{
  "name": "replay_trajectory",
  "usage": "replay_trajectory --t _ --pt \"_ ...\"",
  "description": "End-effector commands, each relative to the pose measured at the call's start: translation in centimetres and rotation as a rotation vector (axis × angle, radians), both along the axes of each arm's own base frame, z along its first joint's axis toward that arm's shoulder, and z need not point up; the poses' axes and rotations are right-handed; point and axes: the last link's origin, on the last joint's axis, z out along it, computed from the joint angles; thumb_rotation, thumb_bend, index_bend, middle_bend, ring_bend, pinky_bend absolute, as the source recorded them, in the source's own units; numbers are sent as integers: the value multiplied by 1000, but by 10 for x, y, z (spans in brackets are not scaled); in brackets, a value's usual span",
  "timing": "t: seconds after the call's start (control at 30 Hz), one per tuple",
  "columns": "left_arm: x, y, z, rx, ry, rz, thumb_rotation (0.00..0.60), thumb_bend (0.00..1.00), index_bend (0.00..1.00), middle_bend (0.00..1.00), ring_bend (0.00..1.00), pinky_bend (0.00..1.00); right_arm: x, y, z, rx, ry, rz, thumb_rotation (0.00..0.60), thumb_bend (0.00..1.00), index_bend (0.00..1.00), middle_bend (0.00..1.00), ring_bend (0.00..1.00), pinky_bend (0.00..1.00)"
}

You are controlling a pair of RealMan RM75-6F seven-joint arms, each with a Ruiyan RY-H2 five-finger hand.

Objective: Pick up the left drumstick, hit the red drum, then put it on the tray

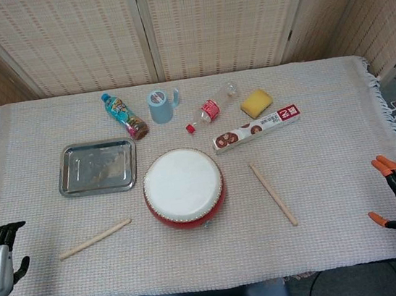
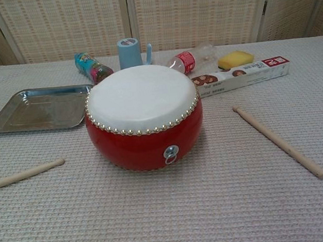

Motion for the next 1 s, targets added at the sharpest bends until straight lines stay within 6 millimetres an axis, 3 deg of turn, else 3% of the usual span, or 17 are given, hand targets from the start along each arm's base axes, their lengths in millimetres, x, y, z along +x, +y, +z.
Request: replay_trajectory --t 0.03,0.33,0.47,0.63,0.8,1.0 --pt "0 1 -2 -17 6 1 600 254 229 213 157 156 0 -1 0 -1 3 2 600 155 0 13 0 0" --pt "6 6 -4 -1 -26 -49 600 253 281 231 182 163 2 -1 6 -27 11 24 600 155 0 13 0 0" --pt "15 22 -13 -17 -74 -107 600 333 358 263 202 194 4 -3 10 -41 18 35 600 156 0 13 0 0" --pt "30 44 -34 -133 -94 -157 600 436 432 285 204 211 8 -6 13 -41 25 52 600 156 0 13 0 0" --pt "40 60 -63 -249 -149 -124 600 428 437 285 204 208 8 -6 15 -39 25 52 600 156 0 13 0 0" --pt "40 72 -101 -321 -151 -53 600 347 431 277 204 186 6 -6 16 -39 23 46 600 156 0 13 0 0"
